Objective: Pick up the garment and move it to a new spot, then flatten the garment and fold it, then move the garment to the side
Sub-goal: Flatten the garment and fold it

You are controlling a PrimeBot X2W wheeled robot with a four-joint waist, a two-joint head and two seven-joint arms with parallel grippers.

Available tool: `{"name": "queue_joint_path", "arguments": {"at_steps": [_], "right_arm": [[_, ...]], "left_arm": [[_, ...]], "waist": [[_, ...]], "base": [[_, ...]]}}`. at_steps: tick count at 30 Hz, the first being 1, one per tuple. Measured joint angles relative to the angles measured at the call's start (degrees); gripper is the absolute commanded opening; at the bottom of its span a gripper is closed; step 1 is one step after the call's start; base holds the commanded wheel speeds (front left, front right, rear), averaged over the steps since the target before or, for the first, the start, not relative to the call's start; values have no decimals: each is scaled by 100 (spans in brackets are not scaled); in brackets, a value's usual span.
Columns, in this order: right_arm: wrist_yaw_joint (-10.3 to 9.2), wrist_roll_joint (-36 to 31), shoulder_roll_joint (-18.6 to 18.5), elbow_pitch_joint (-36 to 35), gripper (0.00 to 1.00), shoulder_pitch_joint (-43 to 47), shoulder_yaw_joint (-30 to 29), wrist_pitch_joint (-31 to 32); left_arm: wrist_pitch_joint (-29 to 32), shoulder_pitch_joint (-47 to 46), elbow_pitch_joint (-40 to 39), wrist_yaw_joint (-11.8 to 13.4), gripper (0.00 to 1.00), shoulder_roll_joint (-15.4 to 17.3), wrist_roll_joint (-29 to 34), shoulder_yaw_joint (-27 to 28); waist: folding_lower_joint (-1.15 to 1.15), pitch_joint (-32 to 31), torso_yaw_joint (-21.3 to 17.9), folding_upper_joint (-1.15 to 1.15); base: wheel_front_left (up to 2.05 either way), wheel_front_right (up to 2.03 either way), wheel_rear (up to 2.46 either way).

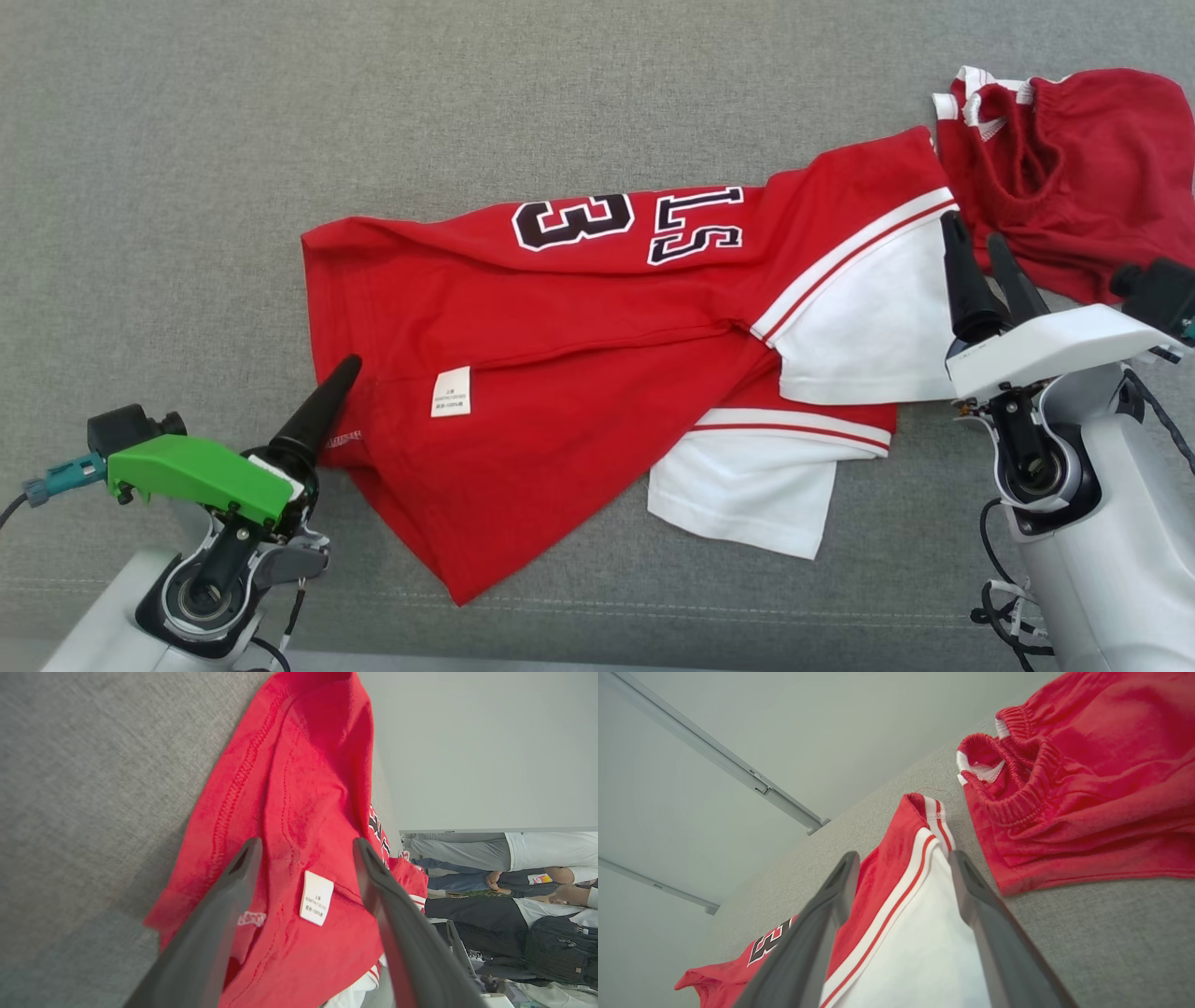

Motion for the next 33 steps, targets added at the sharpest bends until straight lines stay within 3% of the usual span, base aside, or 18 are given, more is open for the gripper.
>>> {"name": "queue_joint_path", "arguments": {"at_steps": [21,22,23,24,26,28,31,33], "right_arm": [[-49,-1,14,-194,100,91,53,31],[-49,-1,16,-194,100,110,74,43],[-51,-1,21,-197,100,125,91,59],[-49,-1,23,-204,100,135,101,62],[-49,-1,14,-226,100,160,118,83],[-49,-1,10,-237,100,223,127,108],[-51,-4,-34,-237,100,308,130,114],[-52,-12,-65,-252,100,347,124,131]], "left_arm": [[252,-74,152,49,100,-1,8,-143],[252,-87,170,49,96,-2,9,-137],[255,-89,185,49,85,-2,9,-137],[267,-89,192,49,85,-2,9,-145],[310,-90,202,49,46,-19,9,-167],[311,-90,214,48,29,-27,9,-170],[352,-90,222,46,11,-34,9,-166],[352,-96,237,45,6,-33,15,-159]], "waist": [[0,20,-136,0],[0,15,-144,0],[0,11,-156,0],[0,8,-166,0],[0,8,-180,0],[0,9,-194,0],[0,16,-216,0],[0,31,-231,0]], "base": [[0,0,0],[0,0,0],[0,0,0],[0,0,0],[0,0,0],[0,0,0],[0,0,0],[0,0,0]]}}
